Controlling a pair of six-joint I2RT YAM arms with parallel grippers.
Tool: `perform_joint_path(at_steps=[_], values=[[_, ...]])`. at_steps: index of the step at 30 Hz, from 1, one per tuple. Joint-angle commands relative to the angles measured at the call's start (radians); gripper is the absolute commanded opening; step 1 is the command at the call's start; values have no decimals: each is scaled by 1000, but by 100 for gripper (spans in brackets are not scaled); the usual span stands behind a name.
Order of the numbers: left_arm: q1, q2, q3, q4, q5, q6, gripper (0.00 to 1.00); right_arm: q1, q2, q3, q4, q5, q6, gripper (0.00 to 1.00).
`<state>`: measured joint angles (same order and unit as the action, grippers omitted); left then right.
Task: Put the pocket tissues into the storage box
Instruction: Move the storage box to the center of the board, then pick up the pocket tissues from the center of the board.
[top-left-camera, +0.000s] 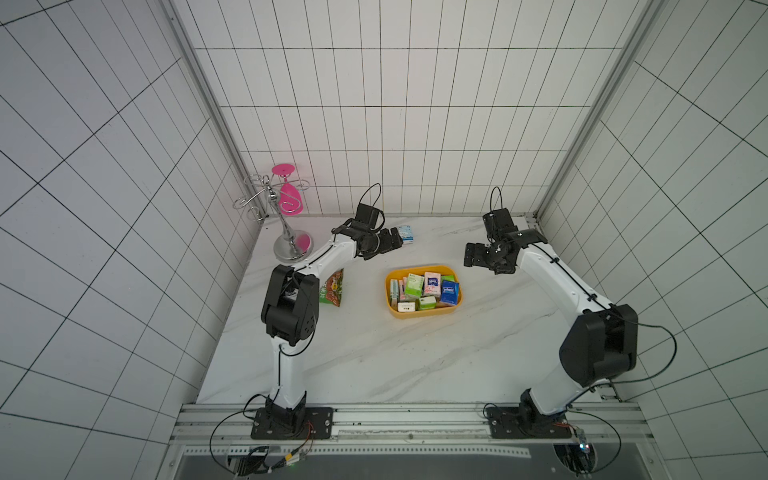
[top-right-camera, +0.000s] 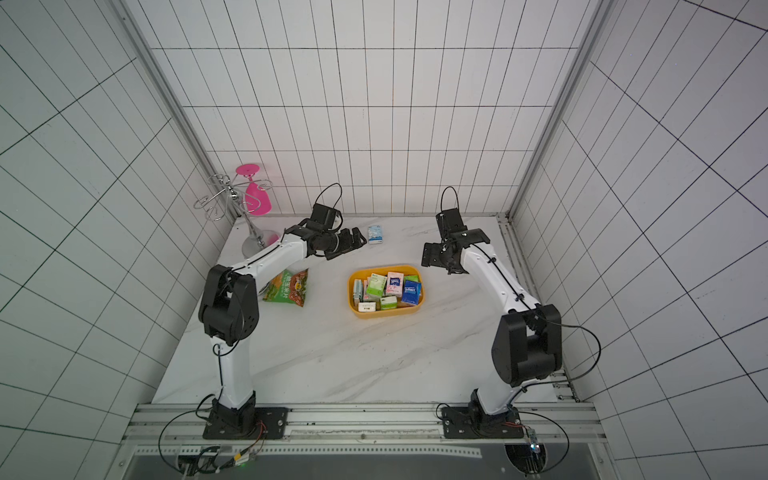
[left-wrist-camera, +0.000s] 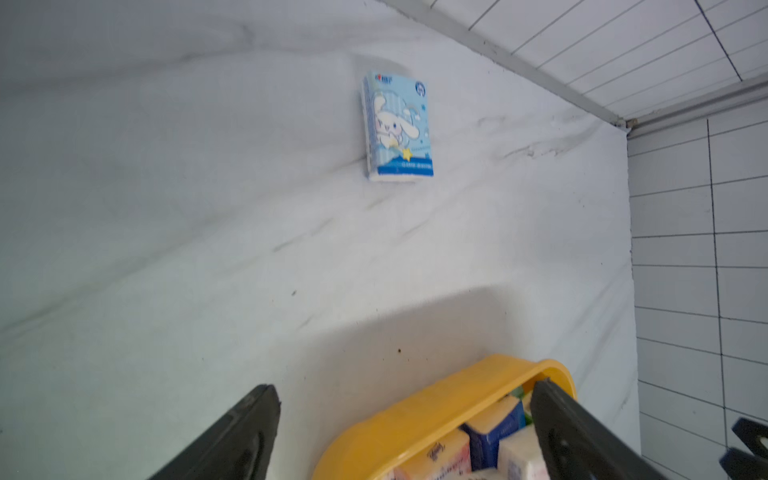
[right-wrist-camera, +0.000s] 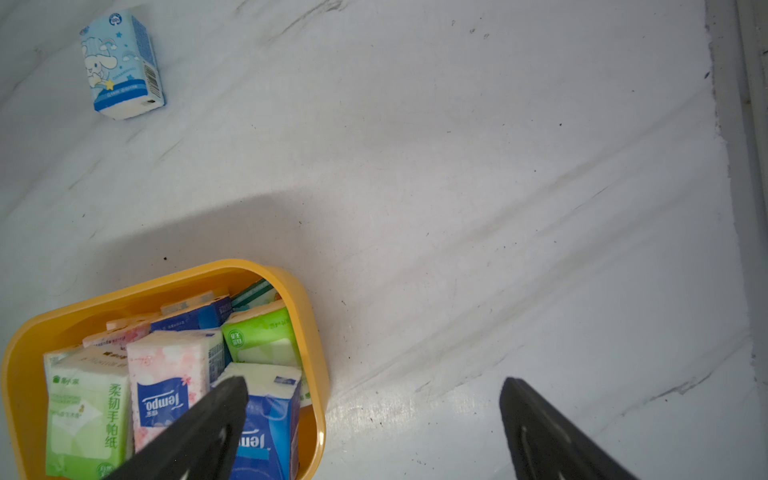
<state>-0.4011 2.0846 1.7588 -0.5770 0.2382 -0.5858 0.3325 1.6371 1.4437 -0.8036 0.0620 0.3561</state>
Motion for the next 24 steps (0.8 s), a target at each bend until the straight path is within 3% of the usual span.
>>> perform_joint_path(at_steps=[1, 8, 19, 24], values=[[-13, 106, 140, -145, -124, 37, 98, -19, -34, -16, 12, -13, 11, 99], [-38, 311, 456, -246, -239, 77, 98, -47, -23, -14, 26, -49, 18, 99], [-35, 384, 508, -134, -182, 19, 97, -53, 78, 36, 65, -175, 9, 97], [-42, 437, 576, -115, -243, 13, 96, -53, 131, 100, 65, -191, 10, 93]])
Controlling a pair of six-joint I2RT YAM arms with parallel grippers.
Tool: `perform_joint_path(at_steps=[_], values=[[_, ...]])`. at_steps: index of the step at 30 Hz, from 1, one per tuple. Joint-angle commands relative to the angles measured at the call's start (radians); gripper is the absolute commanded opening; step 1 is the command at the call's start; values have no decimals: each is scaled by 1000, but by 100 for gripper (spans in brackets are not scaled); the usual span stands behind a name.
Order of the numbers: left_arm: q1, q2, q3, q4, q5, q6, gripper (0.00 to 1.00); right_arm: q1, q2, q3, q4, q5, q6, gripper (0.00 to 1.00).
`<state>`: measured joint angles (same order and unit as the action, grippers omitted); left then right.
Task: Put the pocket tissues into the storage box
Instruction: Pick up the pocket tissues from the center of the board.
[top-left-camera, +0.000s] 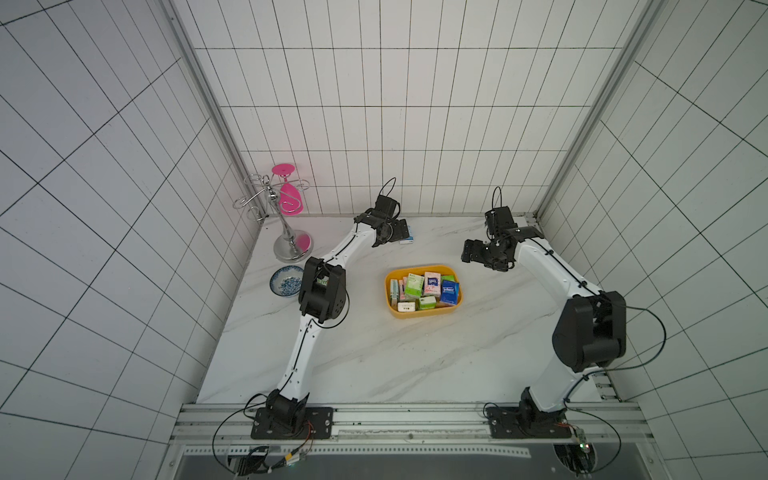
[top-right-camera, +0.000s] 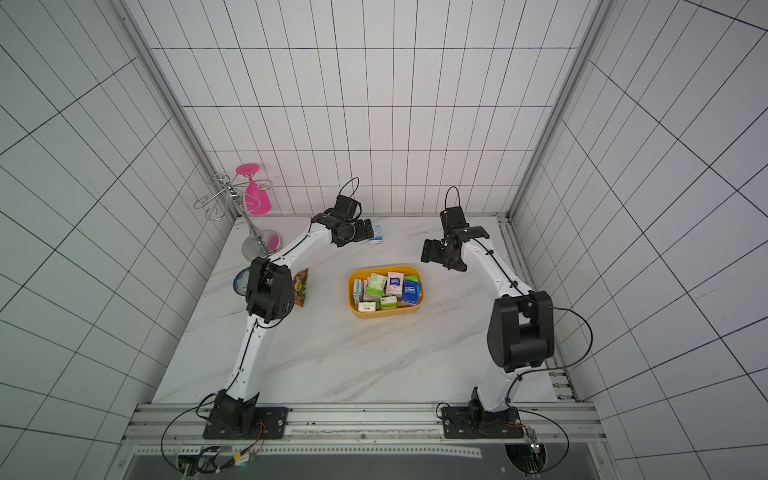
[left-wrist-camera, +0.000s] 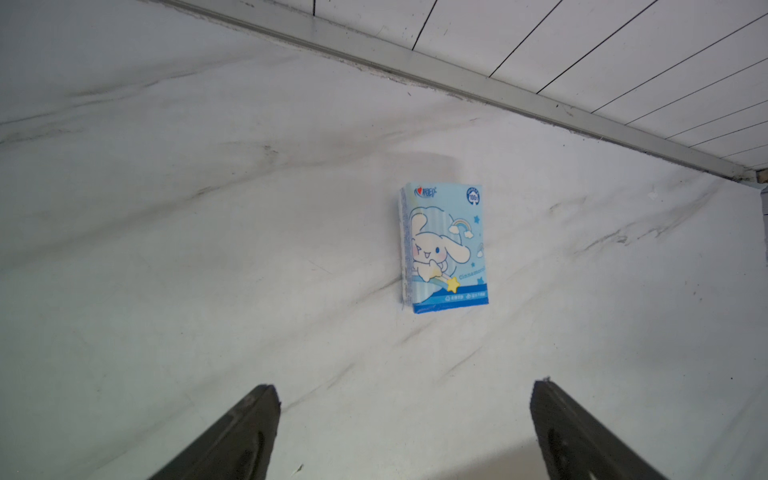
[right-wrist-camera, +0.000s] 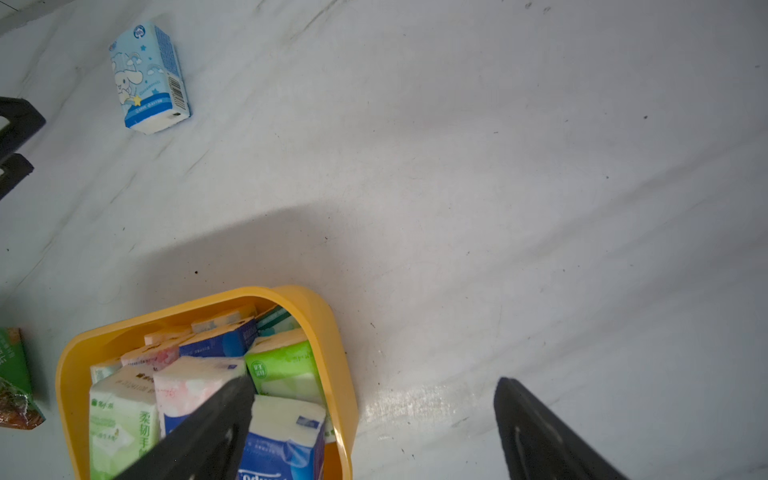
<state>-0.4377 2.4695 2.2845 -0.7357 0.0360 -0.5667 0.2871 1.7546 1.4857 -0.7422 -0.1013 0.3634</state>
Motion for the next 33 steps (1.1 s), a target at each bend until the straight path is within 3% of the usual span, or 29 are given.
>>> perform_joint_path(at_steps=[1, 10, 14, 33], values=[[-10, 74, 83, 32, -68, -2, 95, -8, 16, 63, 4, -30, 6, 93], [-16, 212, 243, 94, 5, -91, 89, -9, -39, 12, 3, -18, 25, 92], [-10, 225, 244, 107, -32, -101, 83, -9, -56, -2, 3, -15, 28, 91], [-25, 347, 331, 77, 12, -127, 54, -46, -33, 47, 4, -58, 3, 90]])
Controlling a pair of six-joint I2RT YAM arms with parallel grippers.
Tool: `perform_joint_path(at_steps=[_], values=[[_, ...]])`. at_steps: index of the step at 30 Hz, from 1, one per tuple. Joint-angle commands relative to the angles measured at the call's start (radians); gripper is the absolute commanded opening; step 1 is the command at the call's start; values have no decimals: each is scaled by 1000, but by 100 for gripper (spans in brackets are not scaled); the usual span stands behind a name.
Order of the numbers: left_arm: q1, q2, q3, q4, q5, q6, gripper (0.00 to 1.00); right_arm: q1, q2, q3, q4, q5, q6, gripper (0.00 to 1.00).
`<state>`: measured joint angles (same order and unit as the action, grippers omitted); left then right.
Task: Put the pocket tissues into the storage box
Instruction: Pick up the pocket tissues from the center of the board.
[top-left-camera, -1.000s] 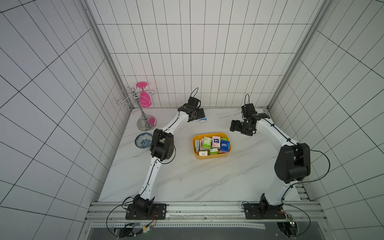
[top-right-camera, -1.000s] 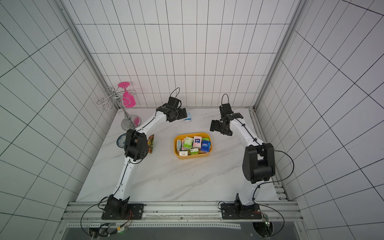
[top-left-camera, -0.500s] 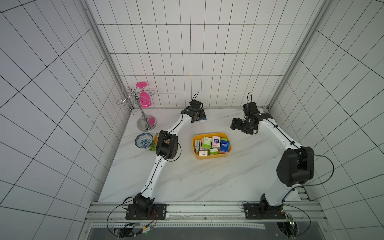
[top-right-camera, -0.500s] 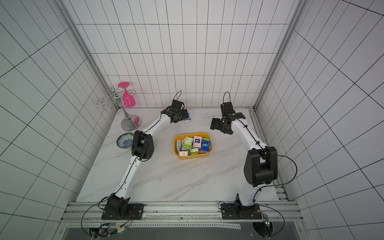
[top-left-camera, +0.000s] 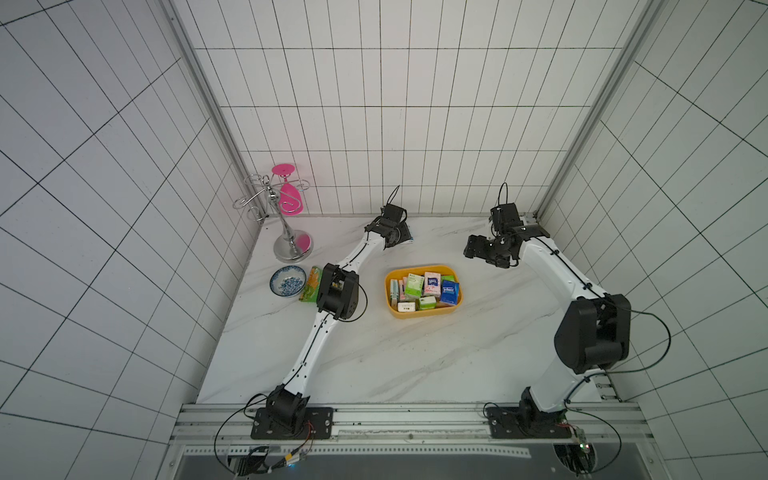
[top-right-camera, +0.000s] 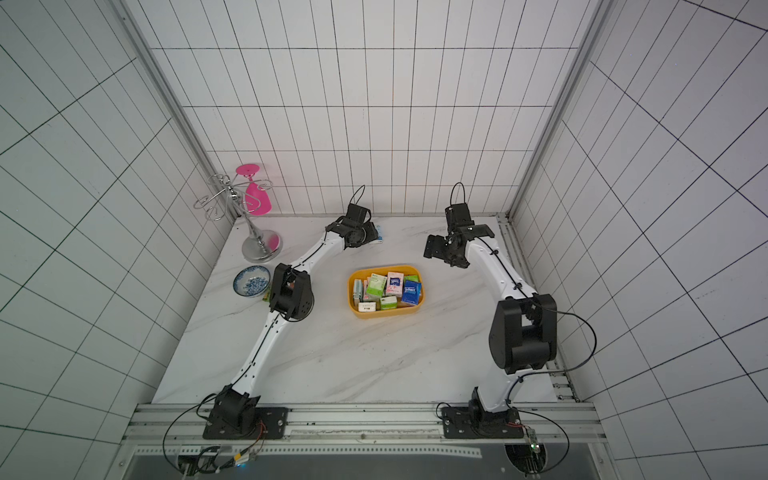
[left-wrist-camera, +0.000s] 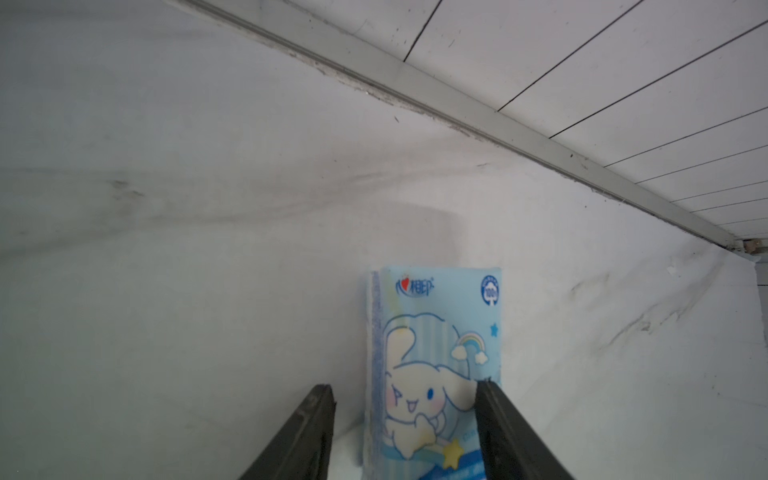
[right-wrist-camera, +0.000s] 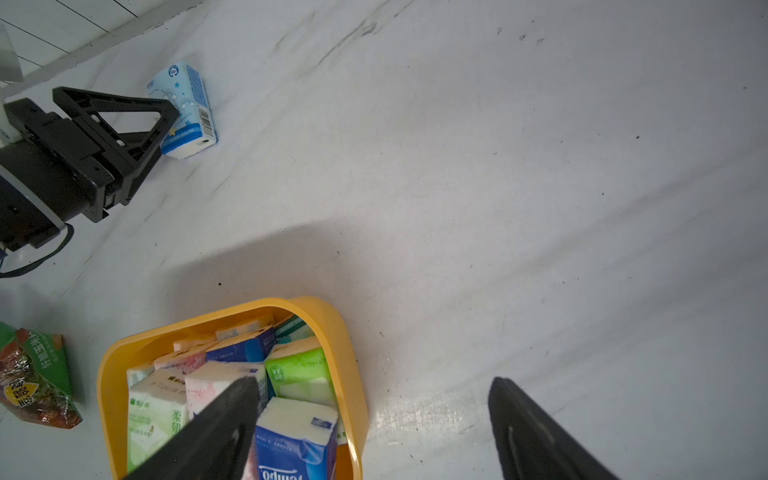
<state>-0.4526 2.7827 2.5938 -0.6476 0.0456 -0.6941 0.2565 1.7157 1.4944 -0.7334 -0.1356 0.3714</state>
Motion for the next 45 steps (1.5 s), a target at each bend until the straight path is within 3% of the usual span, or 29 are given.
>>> perform_joint_path(at_steps=[1, 10, 15, 27, 36, 45], values=[[-10, 35, 21, -9, 3, 1, 50, -19, 7, 37, -6, -29, -3, 90], [-1, 32, 28, 12, 10, -2, 22, -25, 15, 35, -5, -43, 1, 89], [7, 21, 24, 27, 19, -17, 0, -25, 19, 37, -5, -50, 3, 89], [46, -143, -163, 125, 84, -34, 0, -25, 30, 57, -5, -67, 20, 87], [85, -404, -509, 204, 197, -45, 0, -25, 10, 44, -14, -73, 26, 86], [101, -790, -925, 243, 255, 19, 0, -25, -69, -88, 28, -96, 47, 86]])
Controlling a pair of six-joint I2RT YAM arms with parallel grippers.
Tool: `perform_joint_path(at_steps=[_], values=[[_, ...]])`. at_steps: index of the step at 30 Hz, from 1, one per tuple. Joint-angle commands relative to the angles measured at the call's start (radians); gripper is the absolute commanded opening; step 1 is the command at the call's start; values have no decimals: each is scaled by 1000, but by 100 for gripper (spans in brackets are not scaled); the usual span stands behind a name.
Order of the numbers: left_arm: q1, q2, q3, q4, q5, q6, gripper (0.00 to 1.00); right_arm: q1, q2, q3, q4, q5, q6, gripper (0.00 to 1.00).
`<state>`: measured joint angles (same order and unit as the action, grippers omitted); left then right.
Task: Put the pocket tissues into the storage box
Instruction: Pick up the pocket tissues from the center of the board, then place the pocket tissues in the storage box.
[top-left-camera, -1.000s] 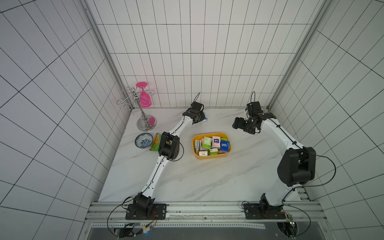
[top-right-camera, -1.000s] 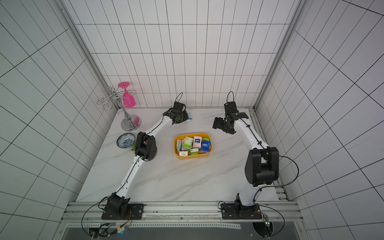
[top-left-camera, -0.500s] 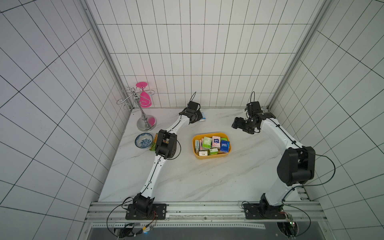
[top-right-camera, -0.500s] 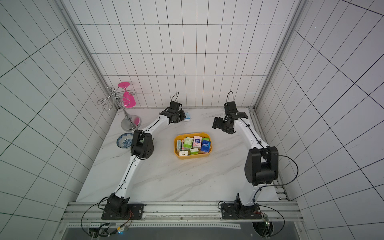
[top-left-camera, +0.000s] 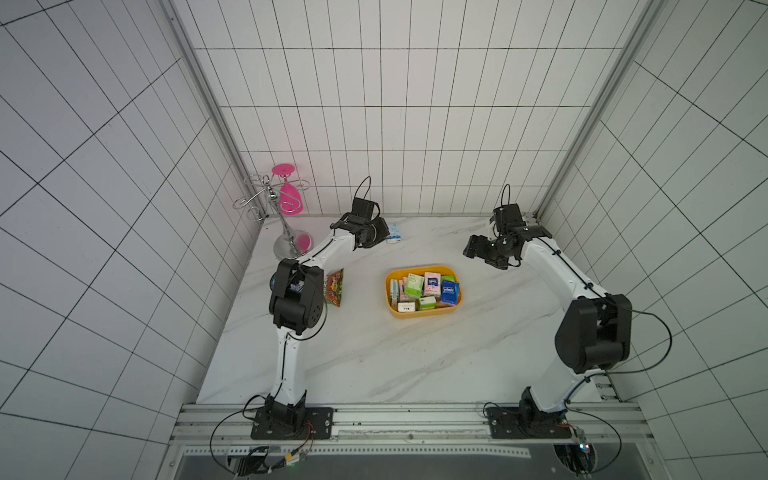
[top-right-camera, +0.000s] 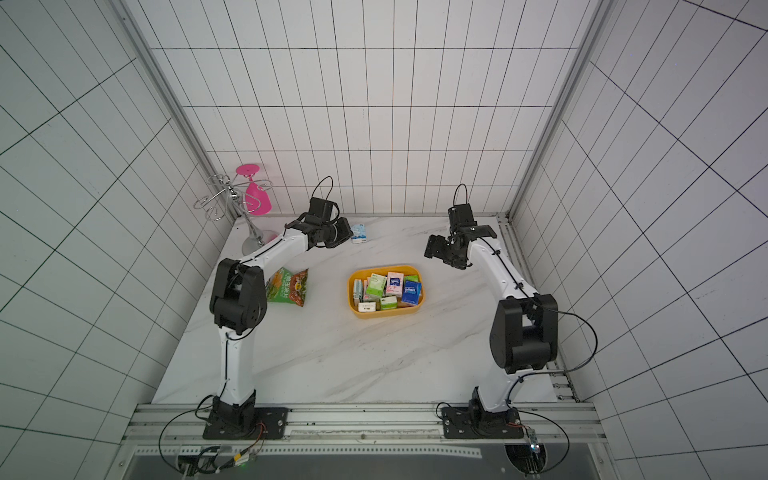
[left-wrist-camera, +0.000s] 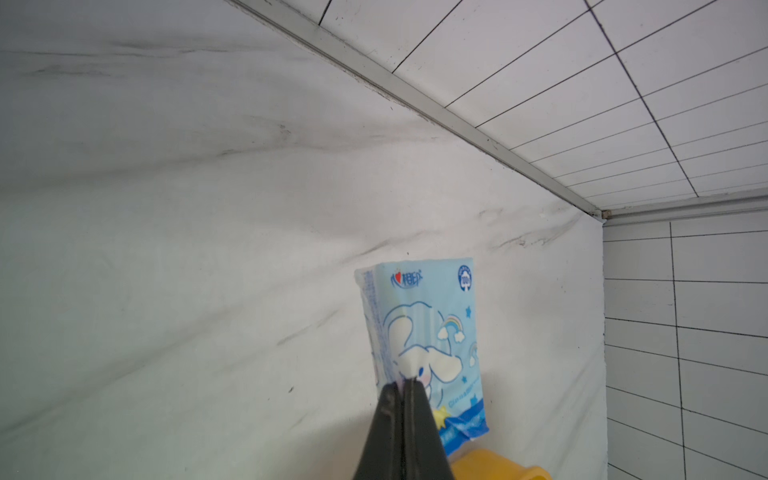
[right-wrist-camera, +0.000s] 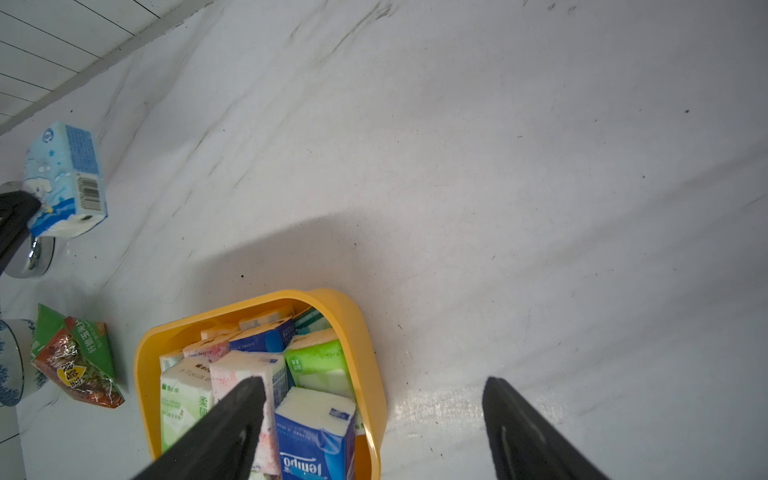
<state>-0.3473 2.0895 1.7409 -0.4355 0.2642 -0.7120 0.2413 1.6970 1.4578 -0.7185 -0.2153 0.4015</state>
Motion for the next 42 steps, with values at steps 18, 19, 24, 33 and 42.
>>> perform_joint_path(at_steps=[18, 19, 24, 33, 42], values=[[-186, -565, -680, 90, -38, 33, 0, 1, -206, -261, 45, -66, 15, 85], [-186, -557, -684, 84, -60, 45, 0, 1, -217, -265, 39, -65, 9, 85], [-186, -511, -658, 45, -156, 120, 0, 1, -260, -274, 20, -47, -16, 86], [-224, -414, -584, 55, -161, 166, 0, 1, -269, -262, 18, -36, -18, 86], [-281, -385, -579, 89, -151, 123, 0, 0, -258, -251, 19, -19, -23, 86]])
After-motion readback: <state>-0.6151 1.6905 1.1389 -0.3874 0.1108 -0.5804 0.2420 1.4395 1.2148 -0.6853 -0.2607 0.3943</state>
